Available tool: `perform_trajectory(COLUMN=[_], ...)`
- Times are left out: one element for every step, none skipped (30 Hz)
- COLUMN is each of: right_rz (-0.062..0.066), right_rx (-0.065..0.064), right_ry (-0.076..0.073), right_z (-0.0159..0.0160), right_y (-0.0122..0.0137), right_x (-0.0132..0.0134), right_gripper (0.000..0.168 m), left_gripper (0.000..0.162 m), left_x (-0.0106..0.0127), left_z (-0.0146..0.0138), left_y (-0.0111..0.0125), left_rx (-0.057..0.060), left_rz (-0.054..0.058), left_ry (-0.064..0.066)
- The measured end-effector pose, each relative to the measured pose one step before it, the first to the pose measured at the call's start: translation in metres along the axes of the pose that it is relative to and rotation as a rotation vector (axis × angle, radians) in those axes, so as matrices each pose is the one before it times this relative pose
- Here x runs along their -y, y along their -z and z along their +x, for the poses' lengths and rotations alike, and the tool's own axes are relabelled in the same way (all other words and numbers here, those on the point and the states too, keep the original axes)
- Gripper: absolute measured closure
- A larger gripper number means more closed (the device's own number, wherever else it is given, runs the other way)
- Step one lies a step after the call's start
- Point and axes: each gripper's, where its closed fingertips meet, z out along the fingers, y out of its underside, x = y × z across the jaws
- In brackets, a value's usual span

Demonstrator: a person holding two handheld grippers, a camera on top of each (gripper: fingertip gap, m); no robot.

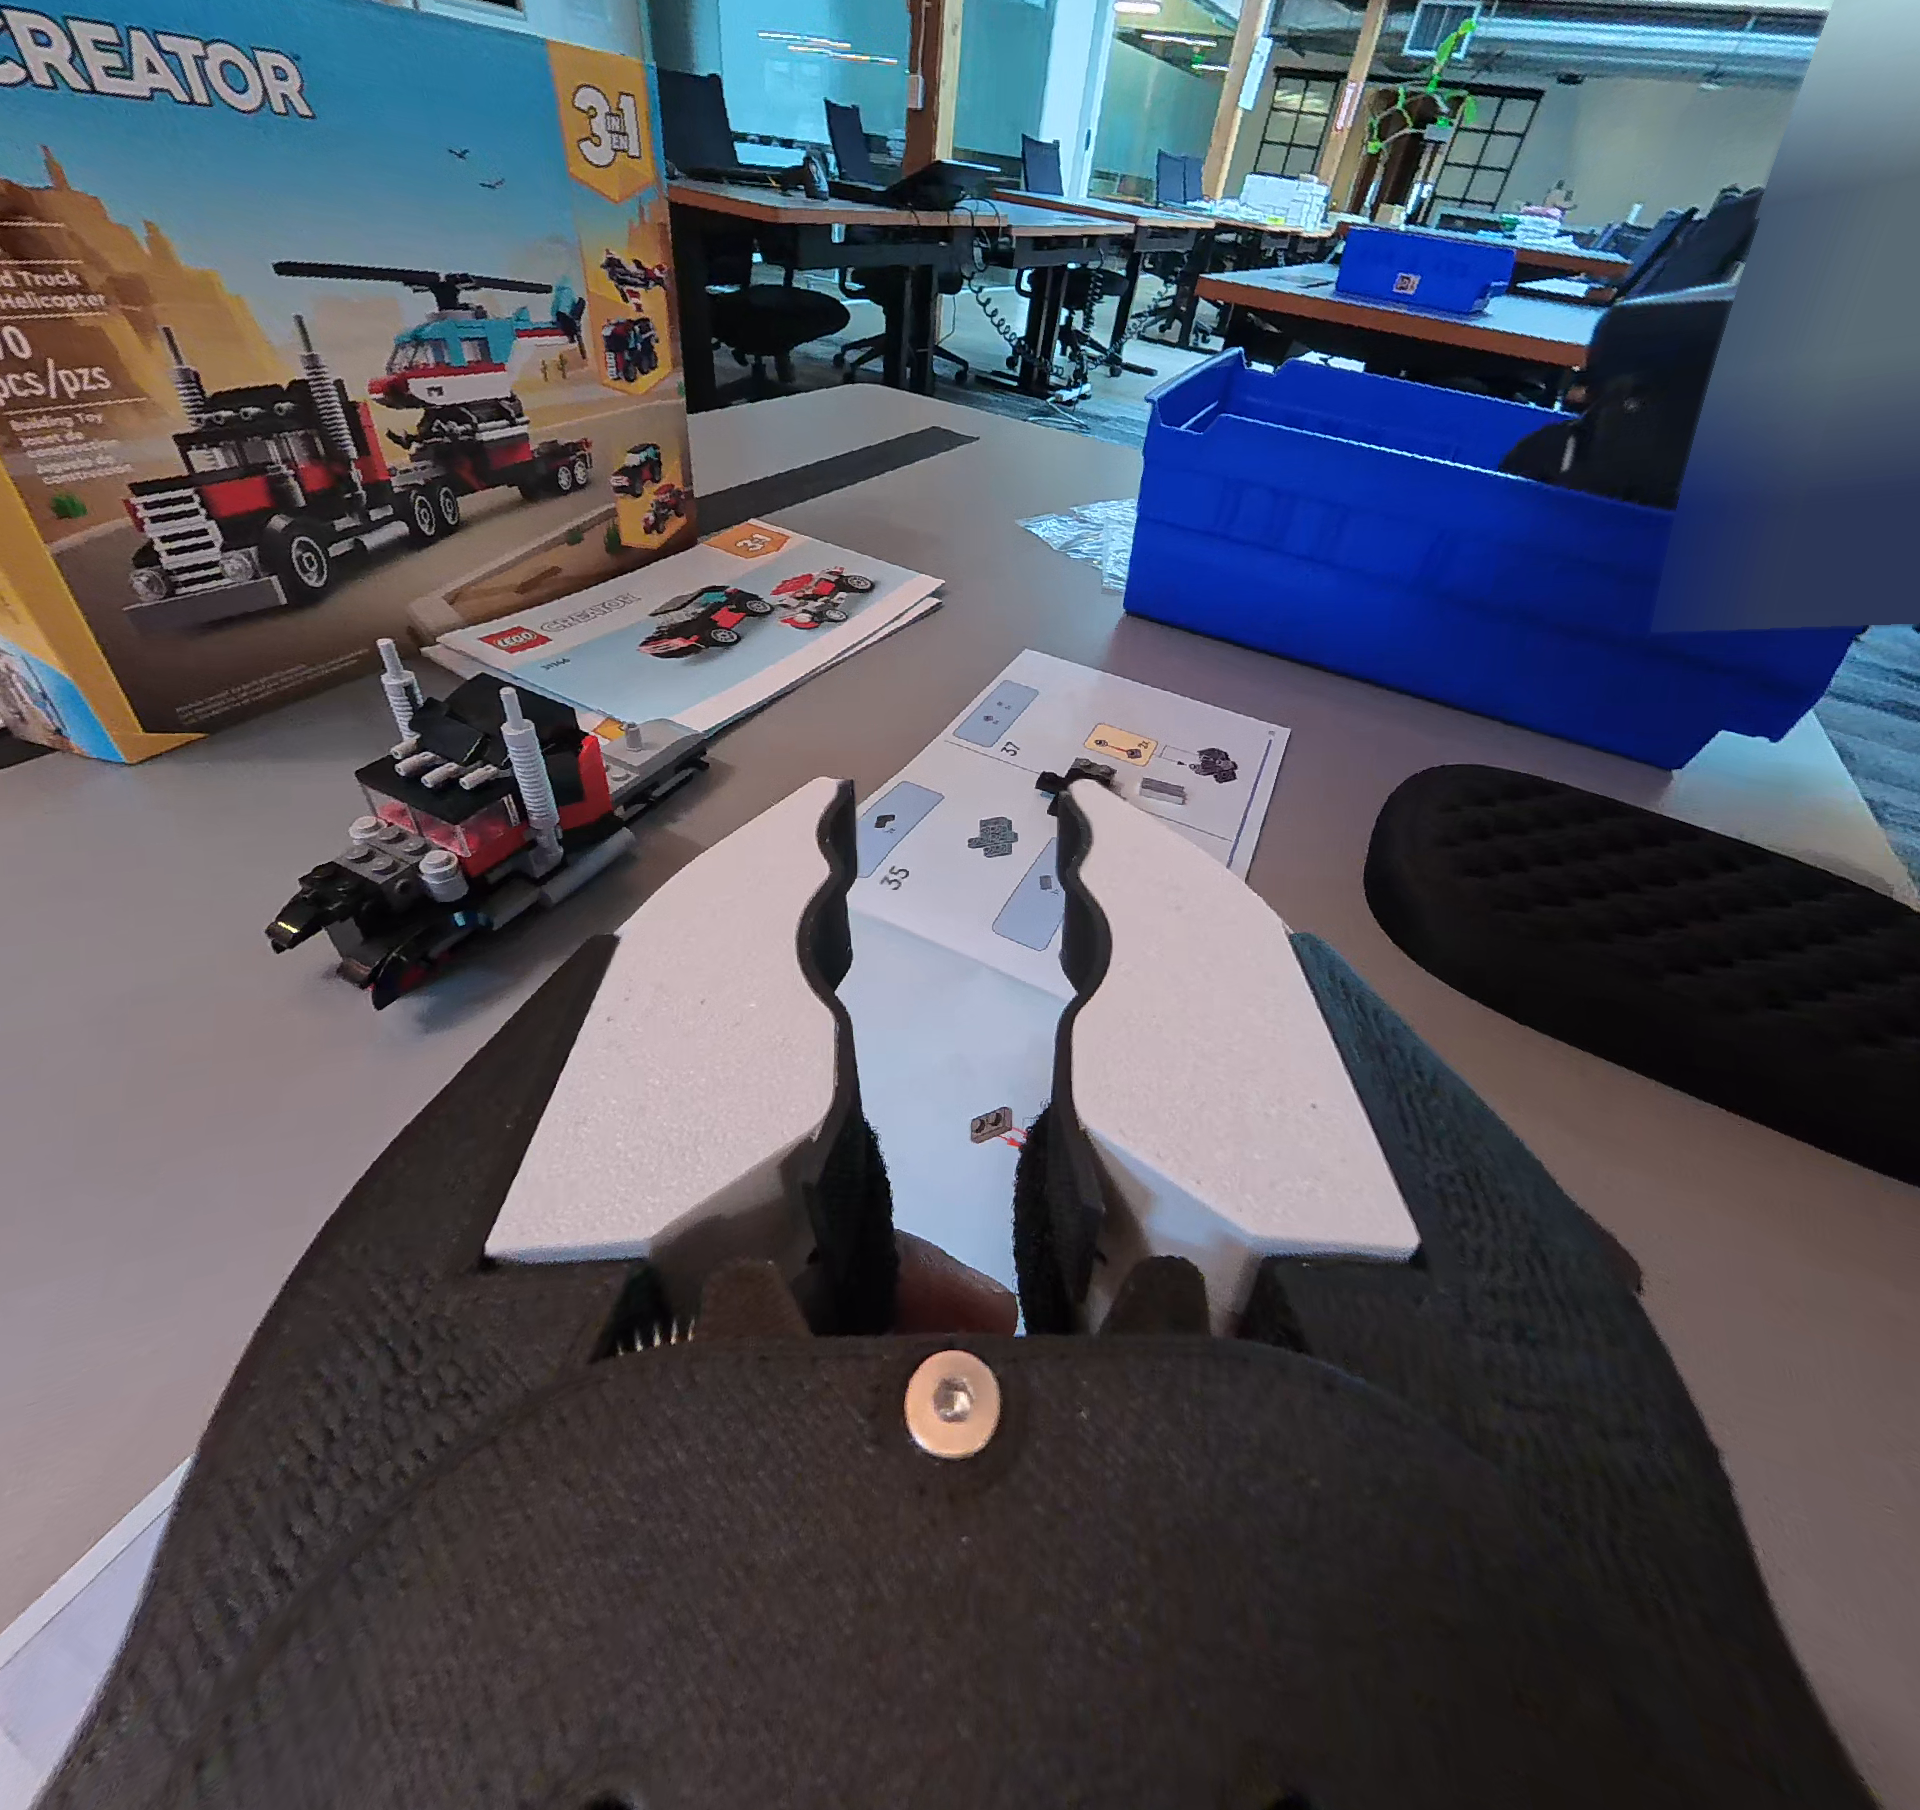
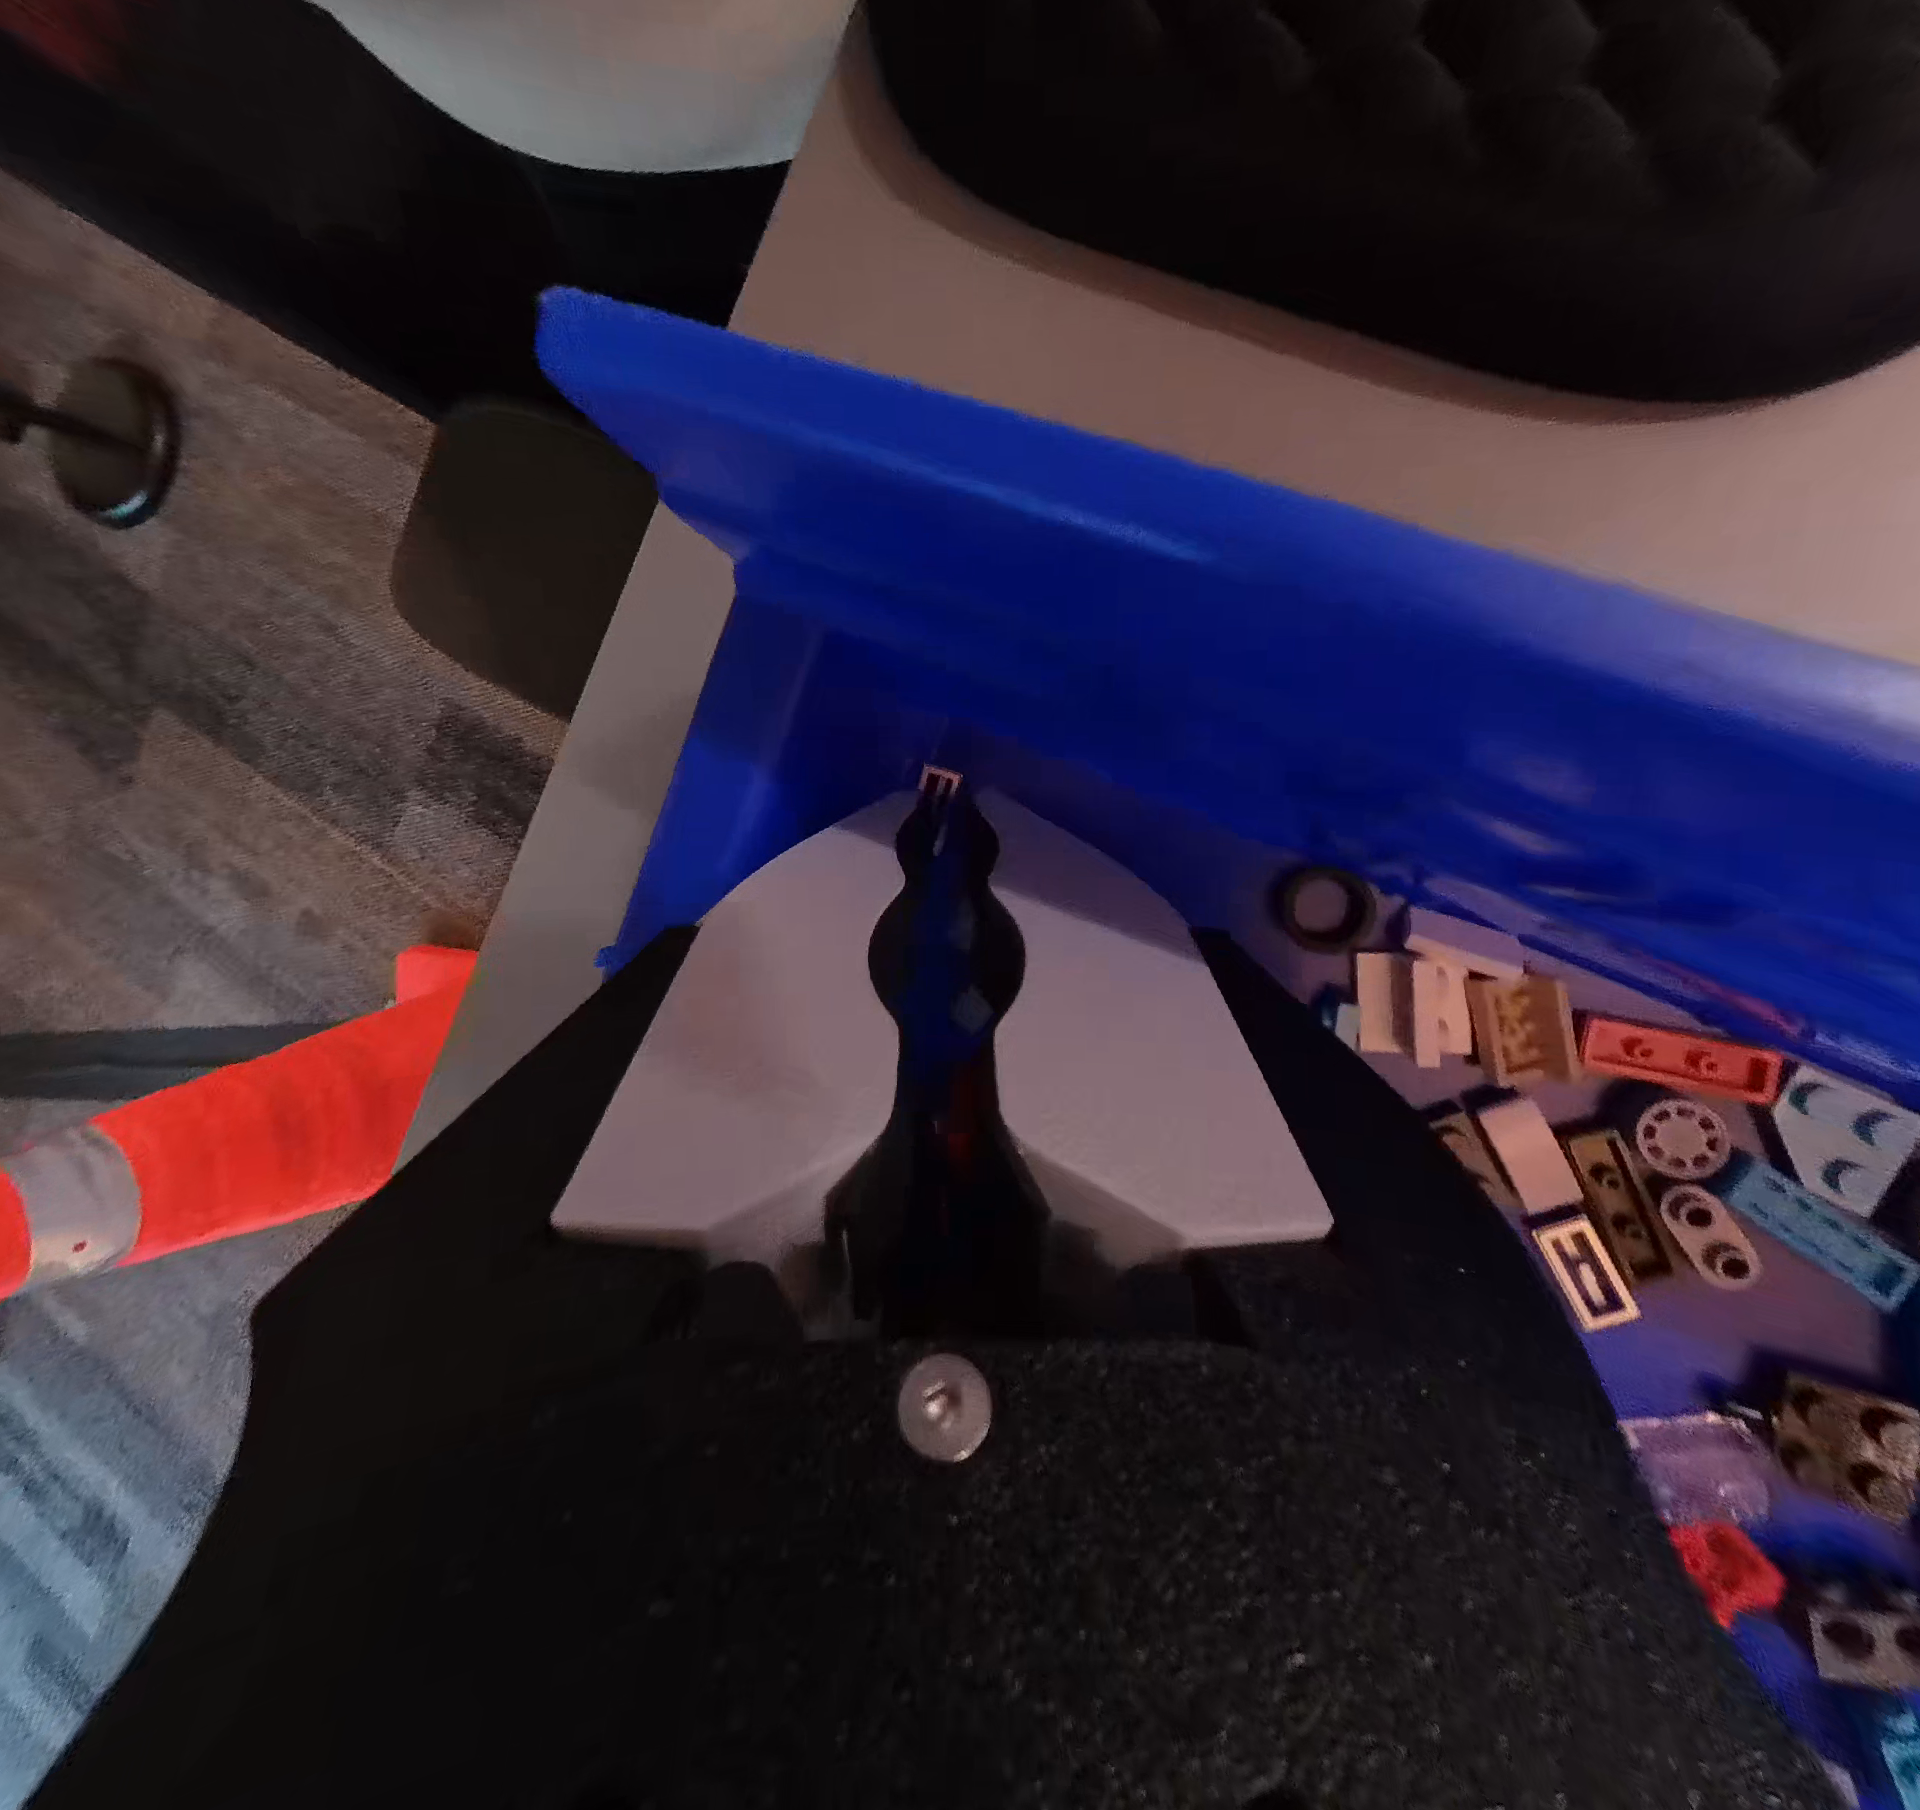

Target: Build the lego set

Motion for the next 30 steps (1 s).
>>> perform_trajectory(right_rz=[-0.0122,0.0114,-0.0030,-0.0058,-0.0073,-0.0149,-0.0238,-0.0290,-0.0240,0.0129,0.0409,0.0419,0.0189,-0.0012,-0.0050,-0.0036,-0.0017,-0.0061,-0.0056,0.0056,0.0096,-0.0042,-0.0225,-0.0209,0.0142,-0.0016,0.0003,-0.0022,-0.0004,-0.0025], right_rx=[0.0114,0.0151,-0.0042,-0.0261,-0.0533,-0.0702,-0.0735,-0.0733,-0.0437,-0.0077,0.0118,0.0216,0.0112,0.0014,-0.0063,-0.0109,-0.0074,-0.0061,-0.0090,-0.0122,0.0014,0.0068,-0.0018,-0.0061,-0.0027,0.0050,-0.0010,-0.0014,-0.0049,-0.0103], right_ry=[-0.0003,-0.0035,0.0065,0.0133,0.0135,0.0108,0.0084,-0.0019,-0.0051,-0.0154,-0.0315,-0.0387,-0.0342,-0.0190,-0.0047,0.0006,-0.0019,-0.0030,-0.0008,-0.0009,-0.0043,-0.0061,-0.0033,0.0030,0.0051,-0.0009,-0.0011,0.0041,0.0112,0.0105], right_z=[-0.00017,-0.00120,0.00026,0.00200,0.00501,0.00745,0.00814,0.00859,0.00464,-0.00015,-0.00191,-0.00300,-0.00155,-0.00076,-0.00013,0.00040,0.00027,0.00052,0.00143,0.00234,0.00062,0.00006,0.00109,0.00133,0.00046,-0.00056,0.00020,-0.00015,0.00017,0.00132], right_y=[-0.00280,-0.00095,0.00007,0.00117,0.00226,0.00369,0.00428,0.00433,0.00335,0.00274,0.00270,0.00216,0.00155,0.00099,0.00013,-0.00074,-0.00126,-0.00103,-0.00024,0.00052,0.00016,-0.00061,-0.00128,-0.00124,-0.00031,-0.00090,-0.00053,-0.00038,0.00006,0.00029], right_x=[-0.00179,0.00195,0.00000,-0.00044,-0.00094,-0.00235,-0.00444,-0.00571,-0.00577,-0.00104,0.00330,0.00409,0.00137,-0.00096,-0.00134,-0.00070,-0.00011,-0.00066,-0.00077,0.00043,0.00109,-0.00064,-0.00294,-0.00283,0.00246,0.00021,0.00058,-0.00018,-0.00020,-0.00098], right_gripper=[0.163,0.164,0.164,0.164,0.163,0.163,0.164,0.164,0.164,0.163,0.161,0.157,0.154,0.153,0.152,0.152,0.151,0.150,0.150,0.150,0.150,0.150,0.150,0.150,0.151,0.150,0.151,0.151,0.151,0.151], left_gripper=[0.125,0.125,0.125,0.125,0.125,0.125,0.125,0.125,0.125,0.125,0.125,0.125,0.125,0.125,0.125,0.125,0.125,0.125,0.125,0.125,0.125,0.125,0.125,0.125,0.125,0.125,0.125,0.125,0.125,0.125], left_x=[-0.00007,-0.00020,-0.00016,-0.00019,-0.00022,-0.00021,-0.00015,-0.00003,0.00001,0.00000,-0.00001,0.00001,-0.00004,-0.00001,0.00004,-0.00001,-0.00003,0.00003,0.00014,-0.00004,-0.00004,0.00003,0.00002,-0.00004,-0.00001,0.00011,-0.00012,-0.00001,0.00004,0.00000], left_z=[-0.00029,-0.00038,-0.00037,-0.00033,-0.00024,-0.00014,-0.00028,-0.00032,-0.00003,0.00014,0.00007,0.00001,0.00014,-0.00011,-0.00013,0.00010,0.00004,0.00014,0.00024,0.00017,0.00007,0.00001,0.00015,0.00021,0.00003,0.00003,0.00002,0.00017,0.00009,0.00004], left_y=[-0.00001,0.00005,-0.00006,-0.00012,-0.00023,-0.00011,-0.00017,0.00003,-0.00008,0.00000,0.00008,0.00000,-0.00003,0.00006,0.00003,-0.00004,0.00001,0.00006,0.00015,-0.00003,-0.00011,0.00011,0.00007,-0.00003,0.00001,0.00001,0.00000,-0.00004,-0.00002,-0.00003], left_rx=[0.0022,0.0023,0.0023,0.0020,0.0015,0.0006,0.0008,0.0014,0.0002,-0.0012,-0.0001,0.0000,-0.0004,0.0004,0.0005,-0.0001,-0.0005,-0.0009,-0.0014,-0.0010,-0.0004,-0.0005,-0.0010,-0.0012,-0.0004,-0.0002,-0.0004,-0.0008,-0.0008,-0.0012], left_rz=[-0.0005,-0.0008,-0.0006,-0.0010,-0.0013,-0.0011,-0.0008,-0.0004,-0.0001,0.0000,0.0000,0.0000,-0.0003,-0.0001,0.0003,-0.0001,-0.0002,0.0004,0.0005,-0.0003,-0.0004,0.0003,0.0003,-0.0003,-0.0001,0.0001,-0.0002,-0.0001,0.0003,-0.0001], left_ry=[-0.0012,-0.0010,-0.0001,0.0004,0.0002,0.0005,0.0009,0.0011,0.0005,-0.0003,0.0002,0.0002,0.0000,0.0005,0.0004,-0.0001,-0.0003,-0.0003,-0.0005,-0.0006,-0.0003,-0.0002,-0.0003,-0.0004,-0.0002,-0.0001,-0.0002,-0.0003,-0.0001,0.0002])
